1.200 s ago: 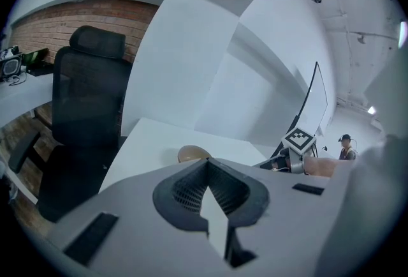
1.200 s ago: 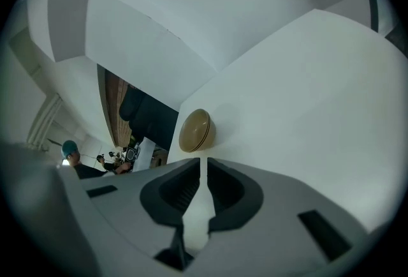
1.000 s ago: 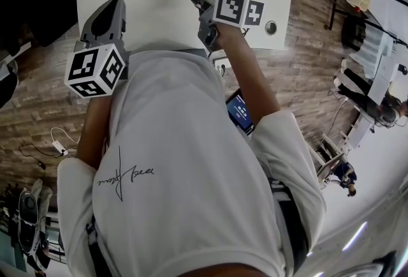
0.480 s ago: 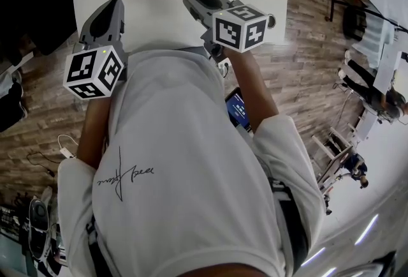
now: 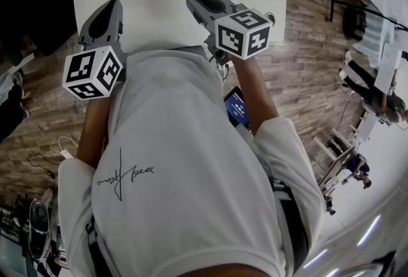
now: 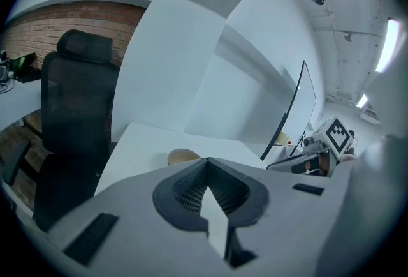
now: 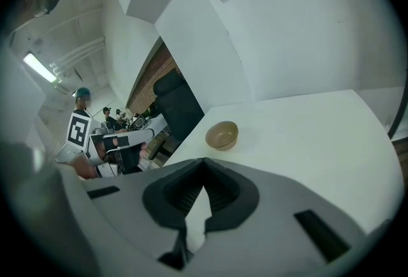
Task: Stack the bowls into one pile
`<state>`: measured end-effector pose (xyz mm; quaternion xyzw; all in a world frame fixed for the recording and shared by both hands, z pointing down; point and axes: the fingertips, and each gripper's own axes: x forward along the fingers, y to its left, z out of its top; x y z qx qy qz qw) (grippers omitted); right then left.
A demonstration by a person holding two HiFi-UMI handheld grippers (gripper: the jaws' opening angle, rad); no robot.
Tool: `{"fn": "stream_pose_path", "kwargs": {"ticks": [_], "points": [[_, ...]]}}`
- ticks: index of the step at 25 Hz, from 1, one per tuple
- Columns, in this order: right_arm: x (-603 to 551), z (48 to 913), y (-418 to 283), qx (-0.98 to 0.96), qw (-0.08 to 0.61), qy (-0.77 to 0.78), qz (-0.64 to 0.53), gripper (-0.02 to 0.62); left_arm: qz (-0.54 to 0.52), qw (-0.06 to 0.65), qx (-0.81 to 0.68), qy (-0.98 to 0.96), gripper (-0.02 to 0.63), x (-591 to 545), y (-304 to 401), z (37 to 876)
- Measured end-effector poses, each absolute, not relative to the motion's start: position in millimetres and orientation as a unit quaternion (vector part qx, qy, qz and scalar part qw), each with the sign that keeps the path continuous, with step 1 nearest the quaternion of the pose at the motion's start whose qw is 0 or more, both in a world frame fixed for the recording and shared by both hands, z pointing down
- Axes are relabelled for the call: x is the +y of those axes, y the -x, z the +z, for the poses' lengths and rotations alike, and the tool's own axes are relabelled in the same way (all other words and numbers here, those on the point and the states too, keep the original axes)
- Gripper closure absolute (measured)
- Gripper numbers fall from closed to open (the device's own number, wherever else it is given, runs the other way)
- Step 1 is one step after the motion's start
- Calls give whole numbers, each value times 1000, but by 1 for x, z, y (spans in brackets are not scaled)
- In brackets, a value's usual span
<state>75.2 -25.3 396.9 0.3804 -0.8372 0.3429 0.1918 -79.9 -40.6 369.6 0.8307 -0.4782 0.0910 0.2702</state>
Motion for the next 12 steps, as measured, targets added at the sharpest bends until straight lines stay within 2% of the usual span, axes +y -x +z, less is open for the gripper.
{"fn": "stream_pose_path", "kwargs": {"ticks": [12], "points": [[-16, 391, -71, -848, 194, -365, 332, 586, 93, 270, -481, -829, 603, -31, 82, 368]]}}
